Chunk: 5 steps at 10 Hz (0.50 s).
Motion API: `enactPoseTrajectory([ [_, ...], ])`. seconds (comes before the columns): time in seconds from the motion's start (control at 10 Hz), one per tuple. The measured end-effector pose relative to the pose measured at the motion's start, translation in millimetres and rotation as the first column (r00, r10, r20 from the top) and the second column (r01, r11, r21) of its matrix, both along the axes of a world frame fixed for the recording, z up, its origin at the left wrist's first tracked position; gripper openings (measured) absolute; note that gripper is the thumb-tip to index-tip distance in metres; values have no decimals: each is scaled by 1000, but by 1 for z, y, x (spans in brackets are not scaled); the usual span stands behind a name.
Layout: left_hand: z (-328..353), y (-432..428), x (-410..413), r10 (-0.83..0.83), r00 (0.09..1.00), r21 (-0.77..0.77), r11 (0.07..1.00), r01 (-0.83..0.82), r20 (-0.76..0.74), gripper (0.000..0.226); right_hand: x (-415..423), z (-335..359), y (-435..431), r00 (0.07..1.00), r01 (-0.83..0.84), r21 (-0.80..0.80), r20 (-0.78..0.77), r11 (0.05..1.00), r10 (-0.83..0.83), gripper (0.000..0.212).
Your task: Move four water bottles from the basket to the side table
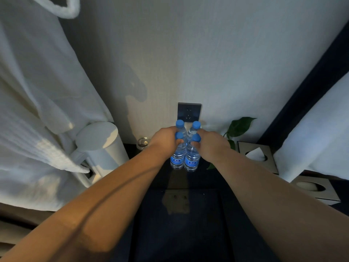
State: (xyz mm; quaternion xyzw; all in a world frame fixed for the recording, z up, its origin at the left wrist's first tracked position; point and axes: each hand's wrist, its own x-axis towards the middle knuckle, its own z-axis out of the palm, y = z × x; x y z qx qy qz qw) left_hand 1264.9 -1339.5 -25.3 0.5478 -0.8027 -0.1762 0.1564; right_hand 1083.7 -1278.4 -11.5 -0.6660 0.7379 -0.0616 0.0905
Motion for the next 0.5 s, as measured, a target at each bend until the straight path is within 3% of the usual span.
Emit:
enactPoseTrajectory([
  [0.3,6,13,9,80,997,65,995,-81,15,46,7,0,9,998,33,20,50,999,-34,63],
  [0.4,3,30,14,100,990,100,989,-110,98,53,8,1,23,993,41,31,109,999,-44,60],
  [0.5,0,36,15,113,984,118,985,-130,135,56,4,3,28,991,22,33,134,999,-26,41],
])
